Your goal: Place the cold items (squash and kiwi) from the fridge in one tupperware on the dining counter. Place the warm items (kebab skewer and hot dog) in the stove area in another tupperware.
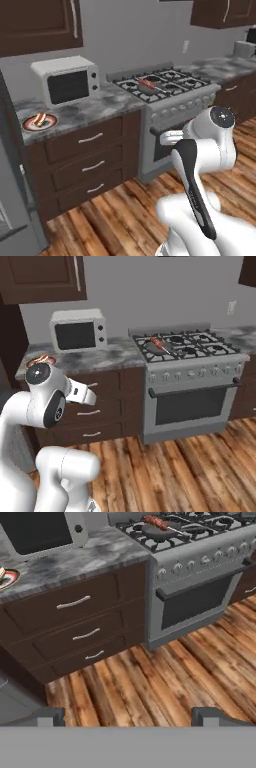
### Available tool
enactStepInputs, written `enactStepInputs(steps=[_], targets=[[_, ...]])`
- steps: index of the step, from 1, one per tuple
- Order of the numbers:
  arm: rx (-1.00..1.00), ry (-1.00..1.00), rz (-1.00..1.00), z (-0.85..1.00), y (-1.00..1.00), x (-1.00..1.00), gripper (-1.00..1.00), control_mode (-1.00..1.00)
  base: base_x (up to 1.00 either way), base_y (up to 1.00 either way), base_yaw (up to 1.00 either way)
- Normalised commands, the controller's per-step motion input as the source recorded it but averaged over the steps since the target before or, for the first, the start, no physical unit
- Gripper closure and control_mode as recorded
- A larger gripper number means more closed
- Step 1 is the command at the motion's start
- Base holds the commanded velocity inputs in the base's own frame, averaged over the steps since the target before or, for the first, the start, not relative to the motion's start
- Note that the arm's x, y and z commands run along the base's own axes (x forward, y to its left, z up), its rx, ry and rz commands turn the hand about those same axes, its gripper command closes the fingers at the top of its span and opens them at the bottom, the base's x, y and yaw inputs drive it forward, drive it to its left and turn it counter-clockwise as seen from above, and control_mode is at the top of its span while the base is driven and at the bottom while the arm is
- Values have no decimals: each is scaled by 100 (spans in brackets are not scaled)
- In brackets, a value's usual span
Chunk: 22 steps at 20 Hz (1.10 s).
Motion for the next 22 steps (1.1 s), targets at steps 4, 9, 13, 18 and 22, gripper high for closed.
enactStepInputs(steps=[4,9,13,18,22], targets=[[0,0,0,0,0,0,-100,100,100,-5,57],[0,0,0,0,0,0,-100,100,97,-37,51],[0,0,0,0,0,0,-100,100,99,-37,34],[0,0,0,0,0,0,-100,100,97,-6,20],[0,0,0,0,0,0,-100,100,50,14,1]])
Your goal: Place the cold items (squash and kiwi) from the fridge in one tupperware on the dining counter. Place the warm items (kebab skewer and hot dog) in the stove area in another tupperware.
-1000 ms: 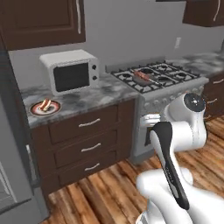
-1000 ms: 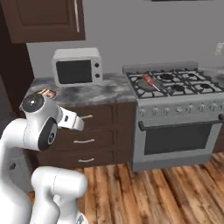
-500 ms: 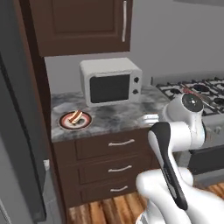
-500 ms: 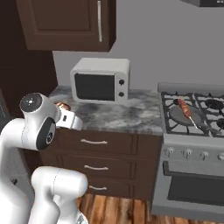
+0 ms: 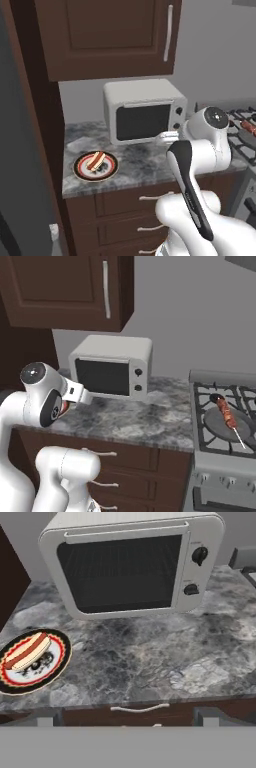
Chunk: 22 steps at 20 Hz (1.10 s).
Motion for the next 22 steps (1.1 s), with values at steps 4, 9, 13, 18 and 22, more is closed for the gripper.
enactStepInputs(steps=[4,9,13,18,22], targets=[[0,0,0,0,0,0,-100,100,25,31,0],[0,0,0,0,0,0,-100,100,48,46,0],[0,0,0,0,0,0,-100,100,51,41,0],[0,2,0,-6,53,-19,-100,-100,2,6,0],[0,18,-7,-21,93,-17,-100,-100,0,0,0]])
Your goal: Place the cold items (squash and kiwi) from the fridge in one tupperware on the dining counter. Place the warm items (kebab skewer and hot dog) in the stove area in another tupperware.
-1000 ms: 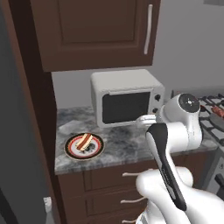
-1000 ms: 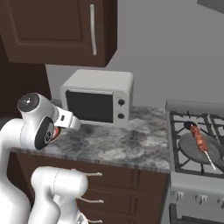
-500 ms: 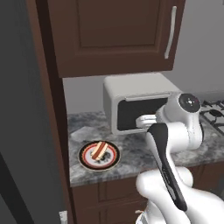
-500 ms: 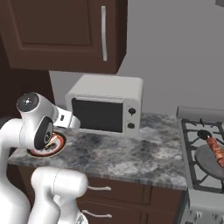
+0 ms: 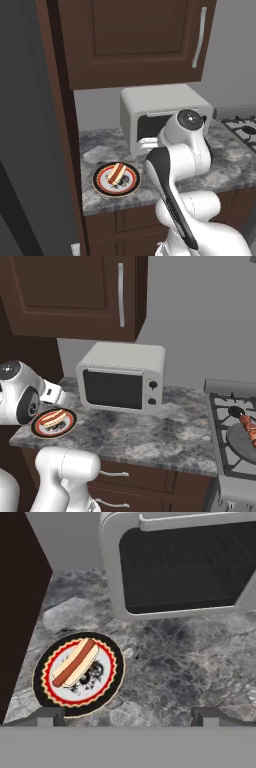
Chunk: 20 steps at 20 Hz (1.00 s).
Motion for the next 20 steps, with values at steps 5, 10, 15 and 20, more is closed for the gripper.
enactStepInputs(steps=[5,10,15,20], targets=[[6,26,-11,-34,62,-10,-100,-100,0,0,0],[7,15,-9,-37,28,8,-100,-100,0,0,0],[10,1,0,-33,5,32,-100,-100,0,0,0],[9,1,0,-27,1,36,-100,-100,0,0,0]])
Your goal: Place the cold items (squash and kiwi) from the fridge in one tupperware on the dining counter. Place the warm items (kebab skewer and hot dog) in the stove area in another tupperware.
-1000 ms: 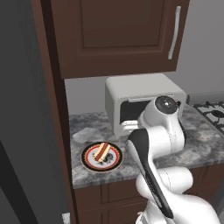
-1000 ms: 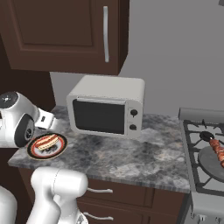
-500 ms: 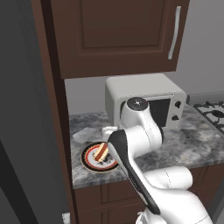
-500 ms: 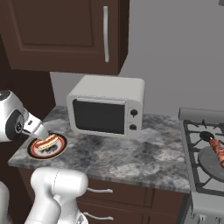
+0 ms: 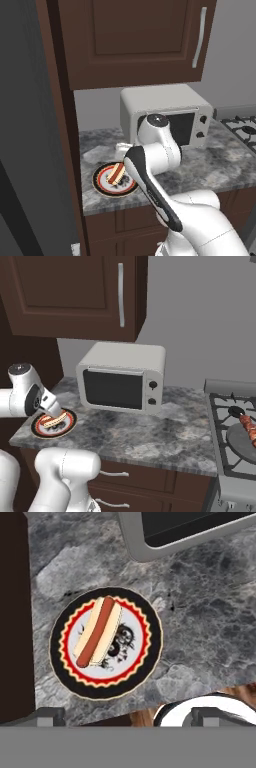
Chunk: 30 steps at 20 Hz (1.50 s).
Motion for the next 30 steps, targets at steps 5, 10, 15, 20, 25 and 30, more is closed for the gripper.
enactStepInputs(steps=[5,10,15,20,25,30], targets=[[1,11,0,-25,14,39,-100,-100,0,0,0],[0,16,0,-31,27,37,-100,-100,0,0,0],[0,8,0,-38,15,34,-100,-100,0,0,0],[0,1,0,-34,8,41,-100,-100,0,0,0],[0,4,0,-39,7,36,-100,-100,0,0,0],[0,4,0,-36,11,36,-100,-100,0,0,0]])
